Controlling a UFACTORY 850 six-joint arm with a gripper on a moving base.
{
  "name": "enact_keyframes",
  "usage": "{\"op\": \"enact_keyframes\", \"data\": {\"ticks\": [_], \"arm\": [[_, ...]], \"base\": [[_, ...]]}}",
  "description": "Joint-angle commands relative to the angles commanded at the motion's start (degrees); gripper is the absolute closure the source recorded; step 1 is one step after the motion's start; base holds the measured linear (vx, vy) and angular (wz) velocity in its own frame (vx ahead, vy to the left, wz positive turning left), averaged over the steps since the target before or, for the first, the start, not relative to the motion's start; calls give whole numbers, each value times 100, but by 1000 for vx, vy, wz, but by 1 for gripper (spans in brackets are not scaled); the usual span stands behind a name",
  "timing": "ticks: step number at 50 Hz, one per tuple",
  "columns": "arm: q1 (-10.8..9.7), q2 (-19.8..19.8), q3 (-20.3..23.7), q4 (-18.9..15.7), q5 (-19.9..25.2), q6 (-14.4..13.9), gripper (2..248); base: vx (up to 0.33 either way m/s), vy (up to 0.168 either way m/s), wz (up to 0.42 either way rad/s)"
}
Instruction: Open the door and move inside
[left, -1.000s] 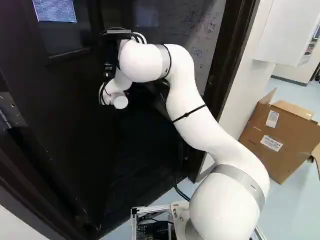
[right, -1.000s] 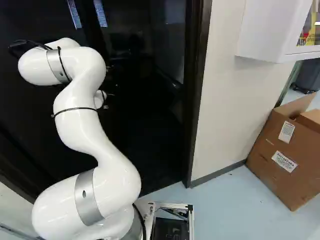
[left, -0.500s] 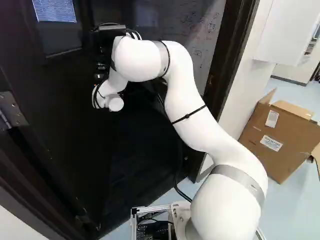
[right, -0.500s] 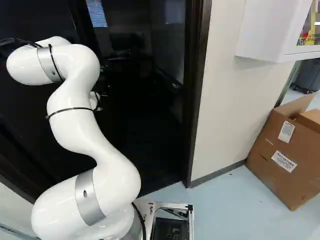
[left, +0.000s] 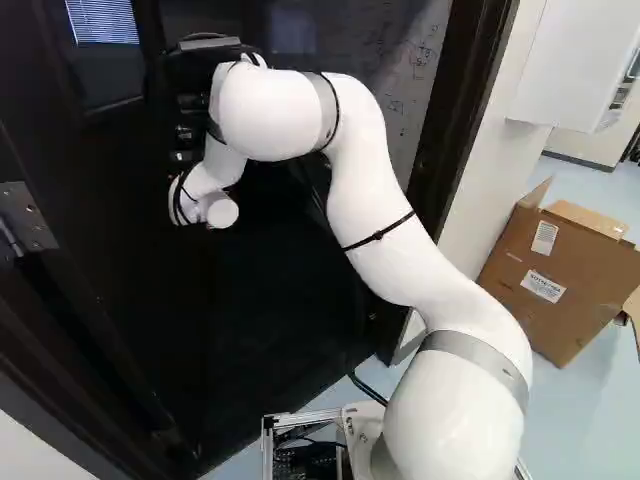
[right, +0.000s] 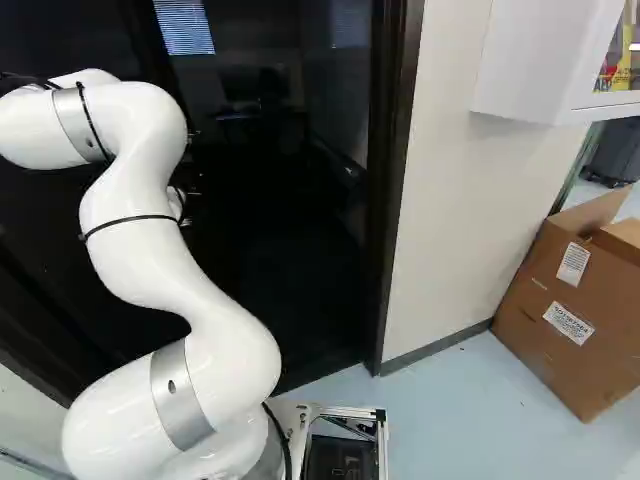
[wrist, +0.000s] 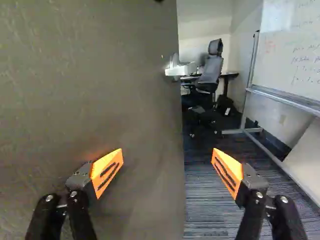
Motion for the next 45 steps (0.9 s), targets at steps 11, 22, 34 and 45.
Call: {"op": "enact_keyframes", "data": {"ticks": [11,22,34,45], "arm": [[102,-36,-51,-119,0,0,3],[181,-169,-241,-259,7,0,3],[283,-373,-532,-414,40,0,3],[384,-595,-852,-580,74,0,3]], "base": [[0,0,0],[0,0,0],[0,0,0],[0,0,0]]}}
